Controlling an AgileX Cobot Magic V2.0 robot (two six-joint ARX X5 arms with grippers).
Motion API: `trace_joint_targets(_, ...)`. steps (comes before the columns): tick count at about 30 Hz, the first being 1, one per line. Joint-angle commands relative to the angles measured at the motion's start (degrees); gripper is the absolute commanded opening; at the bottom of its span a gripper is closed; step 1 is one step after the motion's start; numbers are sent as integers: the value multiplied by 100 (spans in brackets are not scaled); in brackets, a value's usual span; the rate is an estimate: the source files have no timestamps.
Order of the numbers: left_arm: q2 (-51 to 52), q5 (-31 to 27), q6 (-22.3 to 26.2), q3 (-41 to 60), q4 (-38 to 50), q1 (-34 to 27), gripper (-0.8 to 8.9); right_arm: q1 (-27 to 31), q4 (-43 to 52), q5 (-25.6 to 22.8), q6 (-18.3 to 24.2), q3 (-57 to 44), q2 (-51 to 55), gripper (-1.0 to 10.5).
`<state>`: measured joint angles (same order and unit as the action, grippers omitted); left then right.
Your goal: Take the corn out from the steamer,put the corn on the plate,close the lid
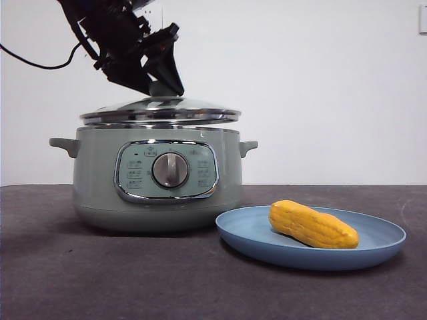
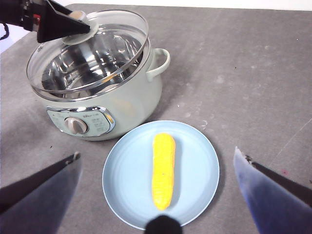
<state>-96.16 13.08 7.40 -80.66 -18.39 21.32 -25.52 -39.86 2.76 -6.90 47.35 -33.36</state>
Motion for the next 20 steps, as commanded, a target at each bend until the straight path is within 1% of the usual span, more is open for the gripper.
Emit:
trace_joint_targets(1, 4, 55, 59, -15, 223, -61, -8, -9, 33, -15, -61, -48, 7, 599)
trace_joint_targets(9, -74, 96, 83, -15, 153, -118, -8, -9, 37, -17, -61, -48, 0, 599)
trace_joint_targets(20, -85, 98, 87, -15, 9, -9, -8, -9, 35, -15, -61, -48, 0, 599)
